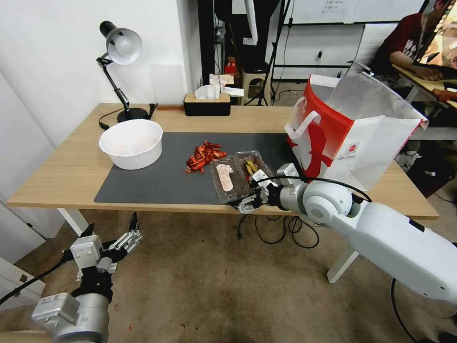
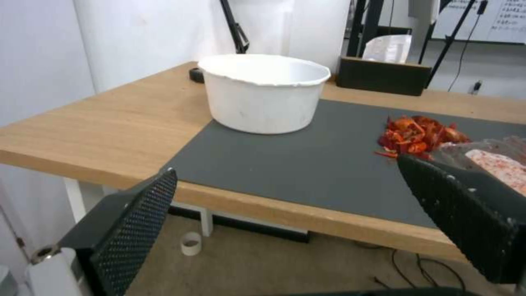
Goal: Close the disposable takeout box, then place it into the delivery bag.
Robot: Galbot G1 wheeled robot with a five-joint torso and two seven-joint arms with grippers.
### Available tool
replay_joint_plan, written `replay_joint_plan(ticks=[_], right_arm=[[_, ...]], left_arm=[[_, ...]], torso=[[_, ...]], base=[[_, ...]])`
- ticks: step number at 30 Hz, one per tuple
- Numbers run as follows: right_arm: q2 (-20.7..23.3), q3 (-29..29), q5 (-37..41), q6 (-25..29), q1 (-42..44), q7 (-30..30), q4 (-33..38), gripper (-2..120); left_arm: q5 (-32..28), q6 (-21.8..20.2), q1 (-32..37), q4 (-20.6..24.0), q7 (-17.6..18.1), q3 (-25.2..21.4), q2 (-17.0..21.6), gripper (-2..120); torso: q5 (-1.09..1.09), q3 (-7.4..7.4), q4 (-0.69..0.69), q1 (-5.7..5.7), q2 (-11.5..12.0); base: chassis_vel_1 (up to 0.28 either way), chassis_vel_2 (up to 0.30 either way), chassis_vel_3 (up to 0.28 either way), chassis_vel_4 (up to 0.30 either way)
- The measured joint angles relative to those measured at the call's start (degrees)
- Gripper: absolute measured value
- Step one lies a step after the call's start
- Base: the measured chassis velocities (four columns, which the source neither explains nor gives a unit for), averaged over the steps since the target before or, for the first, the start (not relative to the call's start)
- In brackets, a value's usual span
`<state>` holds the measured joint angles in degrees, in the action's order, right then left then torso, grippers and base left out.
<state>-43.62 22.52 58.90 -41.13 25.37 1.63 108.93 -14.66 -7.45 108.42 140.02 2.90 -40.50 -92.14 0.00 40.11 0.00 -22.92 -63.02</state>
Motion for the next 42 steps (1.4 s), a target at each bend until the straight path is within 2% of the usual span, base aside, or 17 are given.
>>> replay_joint_plan(ticks=[13,27,37,42], right_arm=[[-2.0,1.7,3.0,0.0,-1.0,3.7,-0.1,100],[-3.4,3.3,3.9,0.0,-2.0,4.8,-0.6,100],[-2.9,2.7,3.9,0.0,-1.6,4.8,0.2,100],[-2.0,0.4,3.7,0.0,-0.7,4.9,2.2,100]], left_arm=[[0.0,0.0,0.0,0.2,0.0,0.0,0.0,100],[0.0,-0.1,-0.1,0.3,0.1,-0.5,0.0,100],[-0.1,-0.2,-0.3,0.3,0.1,-0.5,0.0,100],[-0.1,-0.2,-0.3,0.3,0.1,-0.5,0.0,100]], torso=[[0.0,0.0,0.0,0.0,0.0],[0.0,0.0,0.0,0.0,0.0],[0.0,0.0,0.0,0.0,0.0],[-0.01,0.0,0.0,0.0,0.0]], base=[[0.0,0.0,0.0,0.0],[0.0,0.0,0.0,0.0],[0.0,0.0,0.0,0.0],[0.0,0.0,0.0,0.0]])
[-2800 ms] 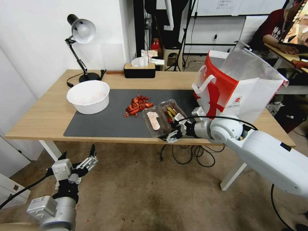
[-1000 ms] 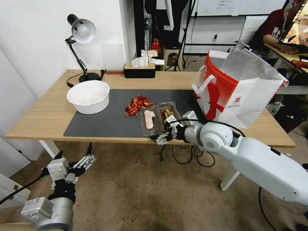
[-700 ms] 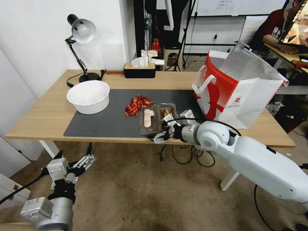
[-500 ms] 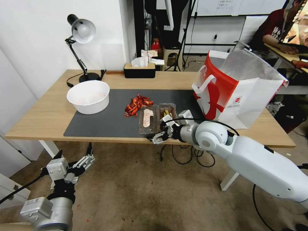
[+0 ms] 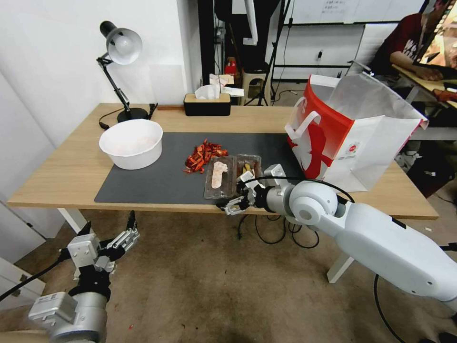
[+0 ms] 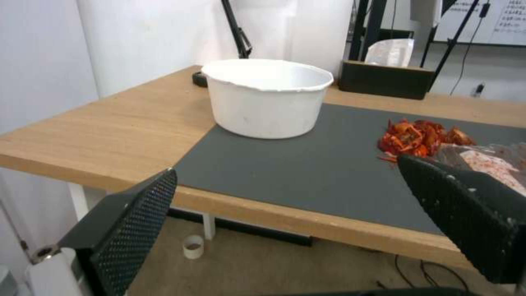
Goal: Close the disposable takeout box, then place it into the delivery bag.
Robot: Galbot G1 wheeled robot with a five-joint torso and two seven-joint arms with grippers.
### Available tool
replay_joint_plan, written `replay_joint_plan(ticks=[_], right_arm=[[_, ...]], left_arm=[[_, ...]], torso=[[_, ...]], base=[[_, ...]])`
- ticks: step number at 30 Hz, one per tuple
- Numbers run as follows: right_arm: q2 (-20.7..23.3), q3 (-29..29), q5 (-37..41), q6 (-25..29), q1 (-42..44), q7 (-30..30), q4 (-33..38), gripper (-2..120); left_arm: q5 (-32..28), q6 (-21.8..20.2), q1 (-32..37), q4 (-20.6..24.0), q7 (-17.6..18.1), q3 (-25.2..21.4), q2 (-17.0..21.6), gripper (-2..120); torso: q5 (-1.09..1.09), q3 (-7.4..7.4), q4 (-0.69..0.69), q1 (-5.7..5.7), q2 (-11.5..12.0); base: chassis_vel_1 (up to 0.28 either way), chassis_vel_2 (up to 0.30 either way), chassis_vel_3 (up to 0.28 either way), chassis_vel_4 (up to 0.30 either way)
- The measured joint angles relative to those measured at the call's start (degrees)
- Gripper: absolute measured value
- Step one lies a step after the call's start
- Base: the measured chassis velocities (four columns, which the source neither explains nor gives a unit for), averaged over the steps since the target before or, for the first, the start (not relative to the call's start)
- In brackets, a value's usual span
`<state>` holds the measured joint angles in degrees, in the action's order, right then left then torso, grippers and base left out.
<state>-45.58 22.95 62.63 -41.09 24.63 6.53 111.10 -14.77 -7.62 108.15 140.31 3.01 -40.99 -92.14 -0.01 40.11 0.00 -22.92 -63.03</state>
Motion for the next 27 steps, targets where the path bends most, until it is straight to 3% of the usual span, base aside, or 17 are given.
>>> replay_joint_plan(ticks=[7,10,11,13,14,16,17,20,22,27], right_arm=[[2.8,-6.7,-4.7,1.1,3.1,-4.1,4.5,100],[4.8,-14.6,-10.8,7.5,11.3,-7.6,8.4,100],[4.8,-14.6,-10.8,7.5,11.3,-7.6,8.4,100],[5.1,-24.2,-17.2,17.0,22.0,-9.8,10.8,100],[5.1,-24.2,-17.2,17.0,22.0,-9.8,10.8,100],[4.0,-31.5,-21.2,24.4,32.5,-10.1,12.9,100],[4.0,-31.5,-21.2,24.4,32.5,-10.1,12.9,100],[1.4,-39.3,-24.3,29.9,44.7,-9.4,14.5,100],[0.9,-40.3,-24.8,30.7,46.0,-9.3,14.6,100],[-4.9,-49.8,-29.9,39.4,57.9,-8.8,14.8,100]], left_arm=[[-0.6,0.0,0.0,0.2,-0.3,-0.1,0.0,100],[-1.2,0.3,-0.2,0.3,-0.9,0.0,0.0,100],[-1.2,0.3,-0.2,0.3,-0.9,0.0,0.0,100],[-1.3,0.6,-0.3,0.3,-1.4,0.3,0.0,100],[-1.3,0.6,-0.3,0.3,-1.4,0.3,0.0,100],[-1.3,0.9,-0.4,0.1,-1.8,0.8,0.0,100],[-1.3,0.9,-0.4,0.1,-1.8,0.8,0.0,100],[-1.0,1.4,-0.5,-0.4,-2.3,1.8,0.0,100],[-1.0,1.5,-0.5,-0.4,-2.4,1.9,0.0,100],[-1.4,2.9,-0.5,-0.7,-3.5,2.5,0.0,100]], torso=[[0.01,0.0,0.0,0.0,0.0],[0.0,0.0,-0.01,0.0,0.0],[0.0,0.0,-0.01,0.0,0.0],[-0.01,0.0,0.03,0.0,0.0],[-0.01,0.0,0.03,0.0,0.0],[-0.02,0.0,0.02,0.01,0.0],[-0.02,0.0,0.02,0.01,0.0],[0.0,-0.01,0.02,0.02,0.0],[0.0,-0.01,0.02,0.02,0.0],[0.0,-0.01,0.0,0.01,0.0]], base=[[0.0,0.0,0.0,0.0],[0.0,0.0,0.0,0.0],[0.0,0.0,0.0,0.0],[0.0,0.0,0.0,0.0],[0.0,0.0,0.0,0.0],[0.0,0.0,0.0,0.0],[0.0,0.0,0.0,0.0],[0.0,0.0,0.0,0.0],[0.0,0.0,0.0,0.0],[0.0,0.0,0.0,0.0]])
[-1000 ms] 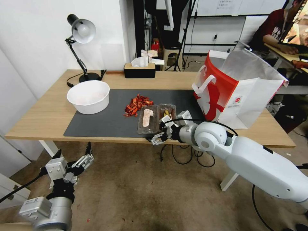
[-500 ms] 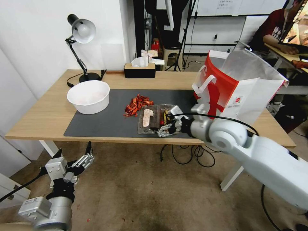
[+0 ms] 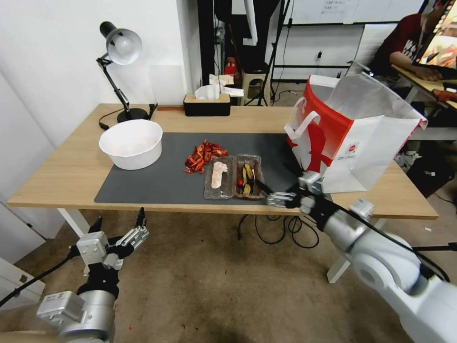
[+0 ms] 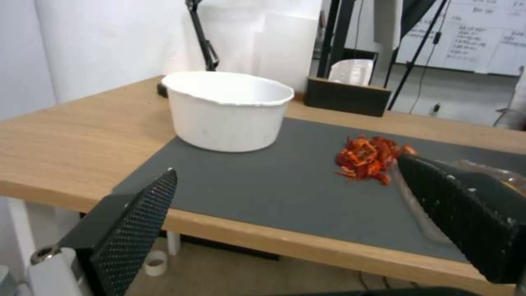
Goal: Close the disposable takeout box, then place it into the delivery bag.
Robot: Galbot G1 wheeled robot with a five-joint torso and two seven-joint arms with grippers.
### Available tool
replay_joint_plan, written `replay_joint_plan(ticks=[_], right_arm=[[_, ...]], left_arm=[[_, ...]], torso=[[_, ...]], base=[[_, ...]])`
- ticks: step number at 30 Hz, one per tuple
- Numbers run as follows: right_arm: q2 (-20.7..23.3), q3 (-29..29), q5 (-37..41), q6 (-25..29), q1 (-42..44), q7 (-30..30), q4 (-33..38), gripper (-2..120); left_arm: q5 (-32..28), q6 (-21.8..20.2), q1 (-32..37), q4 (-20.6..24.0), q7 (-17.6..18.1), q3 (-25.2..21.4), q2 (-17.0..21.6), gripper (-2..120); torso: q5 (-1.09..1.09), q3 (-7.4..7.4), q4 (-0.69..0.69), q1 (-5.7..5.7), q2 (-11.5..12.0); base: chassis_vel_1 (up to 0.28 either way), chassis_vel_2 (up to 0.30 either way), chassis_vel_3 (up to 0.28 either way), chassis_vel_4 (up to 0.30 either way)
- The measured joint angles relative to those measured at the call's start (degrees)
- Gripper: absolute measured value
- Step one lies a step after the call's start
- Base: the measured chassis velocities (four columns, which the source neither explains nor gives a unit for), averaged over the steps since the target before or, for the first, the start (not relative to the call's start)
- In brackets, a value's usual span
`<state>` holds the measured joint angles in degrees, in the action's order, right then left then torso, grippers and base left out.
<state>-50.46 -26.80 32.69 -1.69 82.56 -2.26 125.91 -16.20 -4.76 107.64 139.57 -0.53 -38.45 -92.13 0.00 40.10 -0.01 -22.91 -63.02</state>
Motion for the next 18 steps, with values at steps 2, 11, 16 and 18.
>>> replay_joint_plan(ticks=[2,11,16,18], right_arm=[[-2.6,-2.5,-1.3,3.4,4.7,0.0,0.0,100],[-11.7,-8.2,-5.9,18.8,16.0,2.3,-4.0,100],[-13.5,-8.9,-5.0,24.1,17.9,1.9,-6.2,100],[-14.3,-8.6,-4.7,24.6,18.3,2.2,-7.4,100]], left_arm=[[-0.6,-0.1,0.2,0.1,-0.4,0.4,0.0,100],[-1.9,4.2,-1.5,-4.3,-12.5,-1.3,2.8,100],[-4.3,10.5,-4.1,-10.3,-20.9,-4.4,5.3,100],[-7.3,13.0,-5.4,-13.3,-24.4,-5.5,6.2,100]], torso=[[0.0,0.0,0.01,0.0,0.0],[0.0,0.0,0.0,0.01,0.0],[0.03,0.01,0.01,0.0,0.0],[0.02,0.01,0.01,-0.01,0.0]], base=[[0.0,0.0,0.0,0.0],[0.0,0.0,0.0,0.0],[0.0,0.0,0.0,0.0],[0.0,0.0,0.0,0.0]])
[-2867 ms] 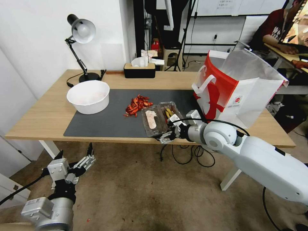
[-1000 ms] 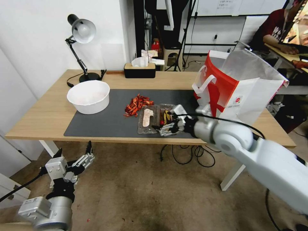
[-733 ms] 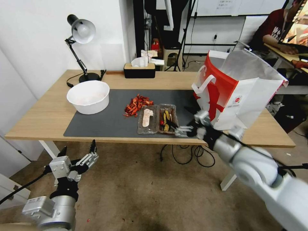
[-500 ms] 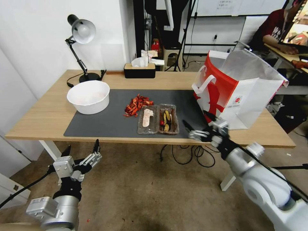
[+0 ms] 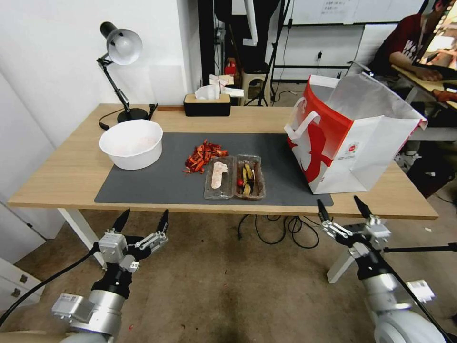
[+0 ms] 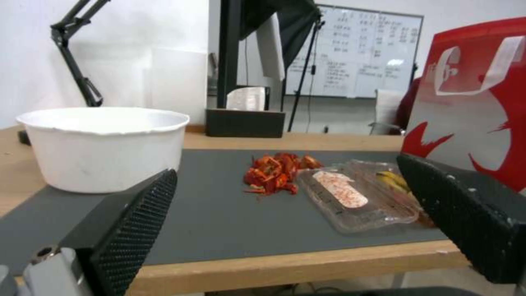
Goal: Close the disposable takeout box, then place it into the delivery bag.
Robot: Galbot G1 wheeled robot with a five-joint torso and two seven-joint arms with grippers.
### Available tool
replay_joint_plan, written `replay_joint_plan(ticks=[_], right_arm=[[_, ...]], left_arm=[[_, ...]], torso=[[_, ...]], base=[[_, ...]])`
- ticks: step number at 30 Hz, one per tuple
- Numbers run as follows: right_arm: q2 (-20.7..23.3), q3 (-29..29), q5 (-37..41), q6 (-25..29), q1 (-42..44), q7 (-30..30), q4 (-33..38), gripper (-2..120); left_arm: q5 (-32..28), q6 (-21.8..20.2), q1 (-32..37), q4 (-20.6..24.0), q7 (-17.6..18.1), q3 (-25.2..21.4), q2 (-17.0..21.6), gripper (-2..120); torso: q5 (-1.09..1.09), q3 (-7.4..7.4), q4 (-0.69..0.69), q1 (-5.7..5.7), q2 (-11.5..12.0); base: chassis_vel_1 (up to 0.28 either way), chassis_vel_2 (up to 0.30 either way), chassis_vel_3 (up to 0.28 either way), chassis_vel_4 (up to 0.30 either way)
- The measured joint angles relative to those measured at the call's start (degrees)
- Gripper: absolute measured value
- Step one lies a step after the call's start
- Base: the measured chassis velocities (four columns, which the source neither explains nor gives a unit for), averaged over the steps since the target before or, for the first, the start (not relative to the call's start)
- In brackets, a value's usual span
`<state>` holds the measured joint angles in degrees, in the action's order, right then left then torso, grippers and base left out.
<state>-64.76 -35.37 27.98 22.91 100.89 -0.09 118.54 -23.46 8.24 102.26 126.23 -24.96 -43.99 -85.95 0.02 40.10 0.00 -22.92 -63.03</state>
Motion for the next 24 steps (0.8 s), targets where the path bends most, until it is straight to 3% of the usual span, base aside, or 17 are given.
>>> replay_joint_plan(ticks=[4,15,24], right_arm=[[-0.5,0.7,0.1,-1.2,0.0,0.6,-0.7,100],[-0.7,4.3,2.5,-5.6,-0.6,-0.4,-0.3,100],[-0.8,4.6,2.2,-7.0,0.3,0.4,0.1,100]], left_arm=[[0.2,0.8,-0.5,-1.5,0.0,-0.2,-0.1,100],[13.2,2.0,-0.2,-1.6,7.4,-1.9,-1.9,100],[13.9,2.1,0.5,-1.2,7.4,-1.8,-2.4,100]], torso=[[-0.02,0.0,-0.01,0.0,0.0],[-0.02,0.0,0.0,0.0,0.0],[-0.01,0.0,0.0,0.0,0.0]], base=[[0.0,0.0,0.0,0.0],[0.0,0.0,0.0,0.0],[0.0,0.0,0.0,0.0]])
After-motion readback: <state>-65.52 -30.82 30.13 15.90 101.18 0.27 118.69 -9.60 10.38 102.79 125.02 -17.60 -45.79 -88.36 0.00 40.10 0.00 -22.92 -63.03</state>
